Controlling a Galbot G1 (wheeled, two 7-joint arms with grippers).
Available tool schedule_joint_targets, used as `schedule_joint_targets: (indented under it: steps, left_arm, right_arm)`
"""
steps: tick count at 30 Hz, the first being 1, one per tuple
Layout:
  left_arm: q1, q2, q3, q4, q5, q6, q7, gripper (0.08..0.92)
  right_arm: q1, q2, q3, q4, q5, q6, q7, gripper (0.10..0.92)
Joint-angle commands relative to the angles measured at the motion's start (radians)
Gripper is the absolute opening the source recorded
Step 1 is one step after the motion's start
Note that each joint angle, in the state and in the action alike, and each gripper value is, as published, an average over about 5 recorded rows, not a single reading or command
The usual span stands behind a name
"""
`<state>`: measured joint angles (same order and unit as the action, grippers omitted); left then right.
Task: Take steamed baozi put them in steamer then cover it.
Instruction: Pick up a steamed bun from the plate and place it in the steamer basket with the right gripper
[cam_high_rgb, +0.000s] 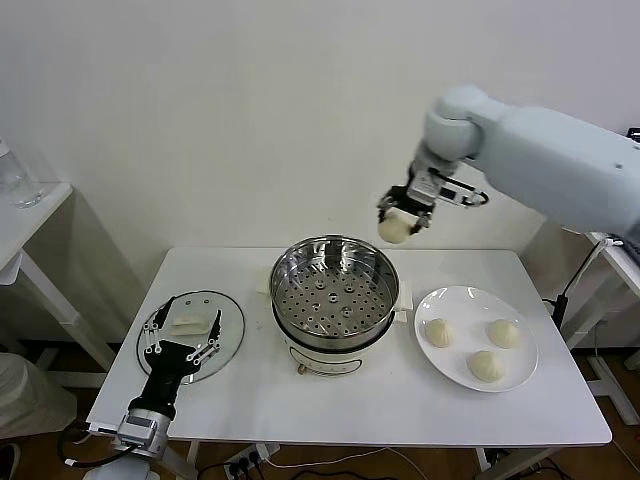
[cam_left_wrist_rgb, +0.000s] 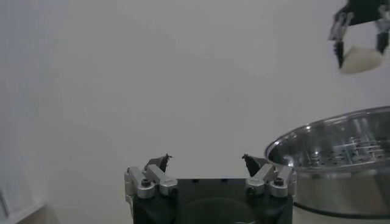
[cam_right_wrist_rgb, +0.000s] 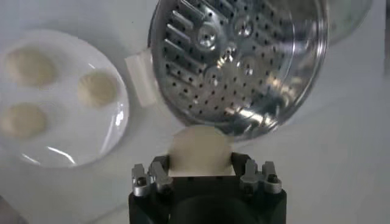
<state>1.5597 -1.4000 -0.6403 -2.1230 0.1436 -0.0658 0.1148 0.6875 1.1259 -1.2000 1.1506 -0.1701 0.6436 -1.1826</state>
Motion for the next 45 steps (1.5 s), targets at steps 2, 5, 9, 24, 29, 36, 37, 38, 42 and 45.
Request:
schedule_joint_targets:
  steps: [2,5,9,24,29,36,37,38,42,45]
  left_arm:
    - [0.001,0.003,-0.005,0.007,0.000,-0.002,0.002,0.823]
    - [0.003,0.007,-0.013,0.008,-0.001,-0.005,0.003,0.823]
    - [0.005,0.010,-0.023,0.012,-0.003,-0.007,0.004,0.823]
    - [0.002,0.010,-0.024,0.019,-0.003,-0.008,0.004,0.823]
    - [0.002,0.009,-0.024,0.021,-0.002,-0.010,0.004,0.823]
    - [0.005,0.008,-0.028,0.019,-0.002,-0.011,0.004,0.823]
    - [0.005,0.008,-0.028,0.019,-0.002,-0.011,0.004,0.823]
    - [0.005,0.008,-0.028,0.020,-0.002,-0.011,0.004,0.823]
    - [0.004,0.010,-0.026,0.021,-0.001,-0.009,0.005,0.823]
    - [0.004,0.011,-0.025,0.019,0.001,-0.009,0.006,0.823]
  right_arm:
    - [-0.126,0.262,0.017,-0.225,-0.141,0.213,0.045,0.687]
    - [-0.196,0.280,0.051,-0.280,-0.183,0.219,0.052,0.687]
    - [-0.261,0.281,0.092,-0.317,-0.228,0.215,0.062,0.687]
    - [-0.325,0.273,0.161,-0.373,-0.287,0.182,0.100,0.687]
    - [-0.326,0.269,0.160,-0.364,-0.293,0.155,0.096,0.696]
    - [-0.282,0.224,0.153,-0.293,-0.152,0.081,0.075,0.813]
    - [-0.265,0.211,0.152,-0.277,-0.111,0.062,0.067,0.819]
    - [-0.246,0.196,0.151,-0.260,-0.067,0.042,0.057,0.821]
    - [-0.099,0.091,0.098,-0.164,0.169,-0.103,-0.010,0.822]
    - [0.021,-0.034,0.012,-0.076,0.351,-0.266,-0.046,0.823]
